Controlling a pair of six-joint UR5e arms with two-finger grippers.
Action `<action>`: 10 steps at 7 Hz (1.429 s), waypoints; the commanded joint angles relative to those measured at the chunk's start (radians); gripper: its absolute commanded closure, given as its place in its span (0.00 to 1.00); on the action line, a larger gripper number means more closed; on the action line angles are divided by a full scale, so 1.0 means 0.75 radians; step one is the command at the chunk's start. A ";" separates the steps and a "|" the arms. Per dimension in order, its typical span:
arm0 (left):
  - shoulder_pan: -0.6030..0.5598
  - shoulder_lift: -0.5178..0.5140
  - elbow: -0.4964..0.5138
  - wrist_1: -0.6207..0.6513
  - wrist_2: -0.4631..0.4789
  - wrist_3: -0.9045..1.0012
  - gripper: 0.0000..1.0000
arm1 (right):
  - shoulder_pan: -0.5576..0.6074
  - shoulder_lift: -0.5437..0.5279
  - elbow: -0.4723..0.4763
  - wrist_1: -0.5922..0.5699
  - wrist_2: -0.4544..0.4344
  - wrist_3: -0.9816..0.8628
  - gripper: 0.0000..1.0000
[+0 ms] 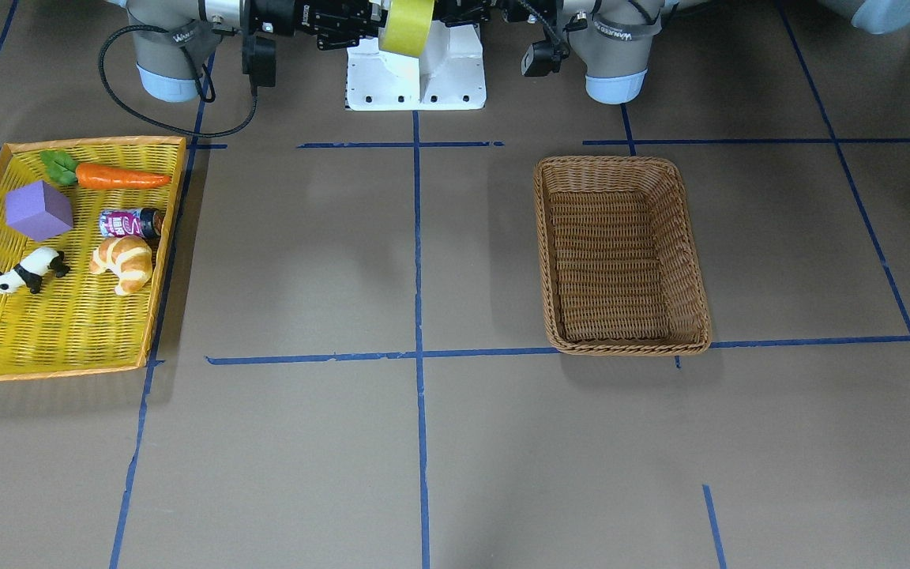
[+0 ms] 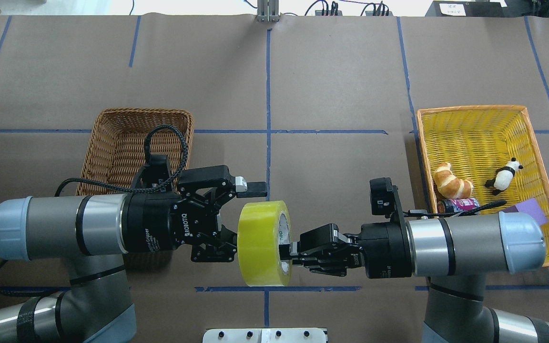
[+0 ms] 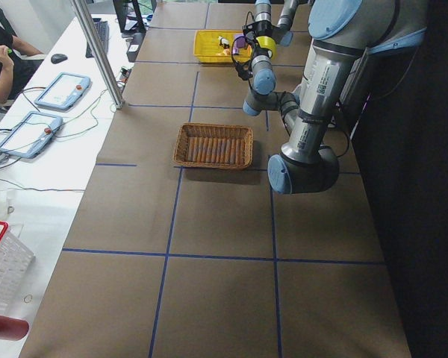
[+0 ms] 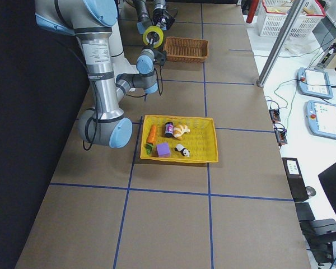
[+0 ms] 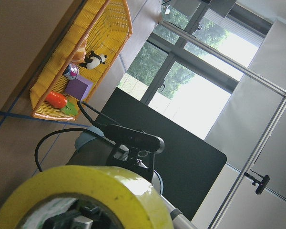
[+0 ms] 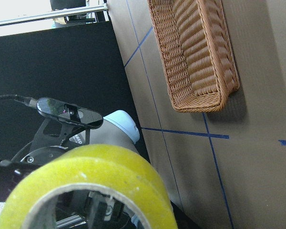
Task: Move tape to another basket
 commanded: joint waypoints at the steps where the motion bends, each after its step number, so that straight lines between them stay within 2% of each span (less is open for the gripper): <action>1: 0.002 0.000 0.002 0.001 0.000 0.000 0.47 | -0.001 0.001 0.000 0.000 -0.012 0.000 0.84; 2: 0.002 0.002 0.004 0.010 -0.002 0.004 0.84 | -0.001 0.001 0.000 0.008 -0.012 0.000 0.48; 3: 0.002 0.004 0.006 0.014 -0.002 0.004 0.98 | -0.003 -0.001 0.002 0.008 -0.045 0.002 0.00; 8: -0.016 0.014 -0.020 0.014 -0.004 0.000 1.00 | -0.013 -0.003 0.004 0.010 -0.074 0.000 0.00; 10: -0.128 0.049 -0.012 0.014 -0.041 -0.002 1.00 | -0.011 -0.007 0.004 0.008 -0.074 -0.002 0.00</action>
